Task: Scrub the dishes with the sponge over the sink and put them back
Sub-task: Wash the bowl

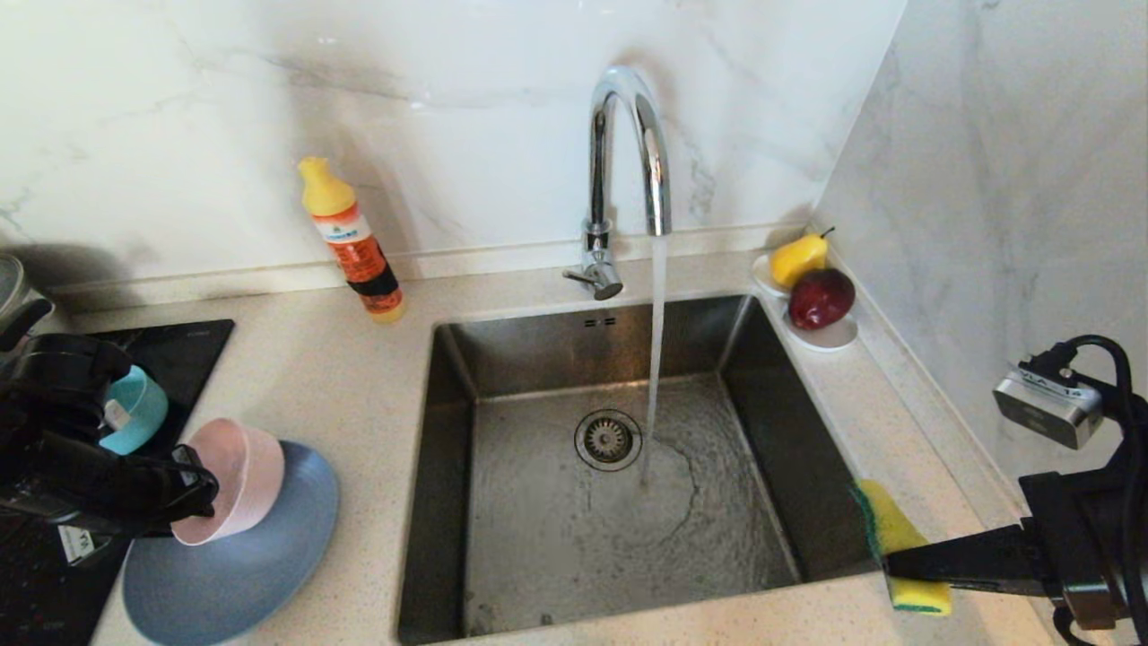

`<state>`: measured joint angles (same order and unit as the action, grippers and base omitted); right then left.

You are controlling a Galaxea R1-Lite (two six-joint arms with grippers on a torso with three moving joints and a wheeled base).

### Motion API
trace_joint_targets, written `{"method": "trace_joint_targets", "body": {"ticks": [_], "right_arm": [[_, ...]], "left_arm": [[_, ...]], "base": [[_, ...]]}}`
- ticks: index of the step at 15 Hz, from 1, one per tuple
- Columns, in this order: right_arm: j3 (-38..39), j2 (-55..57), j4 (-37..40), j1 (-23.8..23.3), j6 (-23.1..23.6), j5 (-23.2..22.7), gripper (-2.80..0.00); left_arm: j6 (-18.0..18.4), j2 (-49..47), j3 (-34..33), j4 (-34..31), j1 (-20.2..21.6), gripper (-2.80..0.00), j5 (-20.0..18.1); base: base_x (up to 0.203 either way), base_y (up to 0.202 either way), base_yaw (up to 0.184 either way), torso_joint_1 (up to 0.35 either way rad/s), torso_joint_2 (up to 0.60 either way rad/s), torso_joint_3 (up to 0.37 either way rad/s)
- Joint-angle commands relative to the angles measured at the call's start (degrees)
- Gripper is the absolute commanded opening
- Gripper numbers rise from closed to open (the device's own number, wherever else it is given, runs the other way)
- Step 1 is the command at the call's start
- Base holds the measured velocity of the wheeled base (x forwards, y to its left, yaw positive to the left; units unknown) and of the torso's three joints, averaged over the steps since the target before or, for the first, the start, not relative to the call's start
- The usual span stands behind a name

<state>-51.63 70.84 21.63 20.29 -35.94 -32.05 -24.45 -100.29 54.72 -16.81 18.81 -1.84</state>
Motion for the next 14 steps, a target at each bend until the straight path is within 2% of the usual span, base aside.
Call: {"method": "trace_joint_targets", "body": {"ticks": [1,5,8,13,14], "right_arm": [[-0.1,0.0,0.1,0.0,-0.2,-0.2,-2.8],[0.6,0.4,0.2,0.0,-0.2,-0.3,-2.8],[0.9,0.4,0.2,0.1,-0.3,-0.4,-2.8],[0.8,-0.1,0.1,0.0,-0.2,-0.4,-2.8],[0.8,-0.1,0.1,0.0,-0.2,-0.3,-2.8]], "left_arm": [[-0.2,0.9,0.3,-0.5,0.4,-2.8,-0.1],[-0.3,3.1,0.6,-0.4,0.2,-2.8,-0.5],[-0.2,4.7,0.4,-0.4,-0.4,-2.8,-2.5],[0.5,5.0,-0.8,-0.6,-2.5,-2.8,-2.5],[0.5,5.0,-1.1,-0.5,-2.9,0.0,-2.6]], "base": [[0.0,0.0,0.0,0.0,0.0,0.0],[0.0,0.0,0.0,0.0,0.0,0.0],[0.0,0.0,0.0,0.0,0.0,0.0],[0.0,0.0,0.0,0.0,0.0,0.0],[0.0,0.0,0.0,0.0,0.0,0.0]]}}
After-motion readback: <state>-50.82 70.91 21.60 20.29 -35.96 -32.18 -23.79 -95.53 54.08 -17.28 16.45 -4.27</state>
